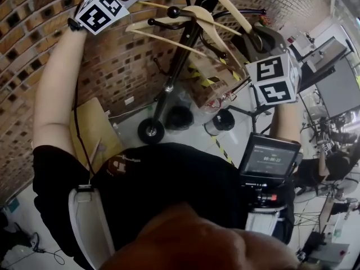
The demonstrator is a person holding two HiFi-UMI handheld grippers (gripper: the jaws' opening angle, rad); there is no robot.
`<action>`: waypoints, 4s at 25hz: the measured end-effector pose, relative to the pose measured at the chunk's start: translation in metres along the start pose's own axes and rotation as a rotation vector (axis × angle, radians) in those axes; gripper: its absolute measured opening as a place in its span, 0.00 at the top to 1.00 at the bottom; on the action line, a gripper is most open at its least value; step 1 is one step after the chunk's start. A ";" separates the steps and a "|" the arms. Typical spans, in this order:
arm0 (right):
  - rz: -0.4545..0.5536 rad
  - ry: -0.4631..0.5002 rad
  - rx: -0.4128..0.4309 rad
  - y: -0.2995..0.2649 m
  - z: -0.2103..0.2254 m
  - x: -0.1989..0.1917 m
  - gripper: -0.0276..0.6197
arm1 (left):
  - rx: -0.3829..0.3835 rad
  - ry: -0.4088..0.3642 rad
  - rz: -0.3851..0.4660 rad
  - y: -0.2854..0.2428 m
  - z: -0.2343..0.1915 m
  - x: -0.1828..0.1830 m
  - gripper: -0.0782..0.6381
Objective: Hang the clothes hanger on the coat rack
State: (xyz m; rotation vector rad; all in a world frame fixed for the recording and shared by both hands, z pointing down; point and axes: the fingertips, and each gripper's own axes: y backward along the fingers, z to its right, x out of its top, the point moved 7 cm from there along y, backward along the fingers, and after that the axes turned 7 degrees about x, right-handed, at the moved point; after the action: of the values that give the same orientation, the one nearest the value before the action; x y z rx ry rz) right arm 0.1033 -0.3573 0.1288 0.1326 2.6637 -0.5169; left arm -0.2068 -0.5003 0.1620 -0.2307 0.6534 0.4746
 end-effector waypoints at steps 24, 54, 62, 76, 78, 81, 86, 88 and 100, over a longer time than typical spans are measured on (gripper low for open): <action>0.106 0.005 -0.018 0.026 0.010 0.026 0.80 | 0.052 -0.011 0.001 0.022 -0.024 0.011 0.78; 0.327 0.129 -0.068 0.105 -0.017 0.113 0.80 | 0.316 -0.092 -0.017 0.210 -0.074 0.032 0.78; 0.337 0.082 0.054 0.121 -0.044 0.103 0.80 | 0.243 -0.073 -0.061 0.248 -0.046 0.028 0.78; 0.214 0.001 0.188 0.100 -0.098 0.039 0.80 | 0.093 -0.014 -0.137 0.219 0.043 -0.007 0.78; 0.234 0.003 0.165 0.097 -0.107 0.031 0.80 | 0.091 -0.018 -0.148 0.213 0.052 -0.009 0.78; 0.244 -0.020 0.149 0.101 -0.118 0.014 0.80 | 0.072 -0.021 -0.134 0.205 0.066 -0.007 0.78; 0.230 -0.050 0.158 0.100 -0.138 -0.004 0.80 | 0.029 -0.018 -0.133 0.197 0.091 -0.018 0.78; 0.213 -0.042 0.165 0.090 -0.144 -0.012 0.80 | 0.006 -0.007 -0.149 0.186 0.099 -0.028 0.78; 0.100 -0.080 0.167 0.027 -0.179 -0.082 0.80 | -0.079 0.007 -0.168 0.114 0.157 -0.060 0.78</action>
State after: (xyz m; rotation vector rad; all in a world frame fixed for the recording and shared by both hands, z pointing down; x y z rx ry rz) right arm 0.1129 -0.2658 0.3050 0.2865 2.5194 -0.6968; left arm -0.2214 -0.3674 0.3149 -0.3588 0.6175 0.3389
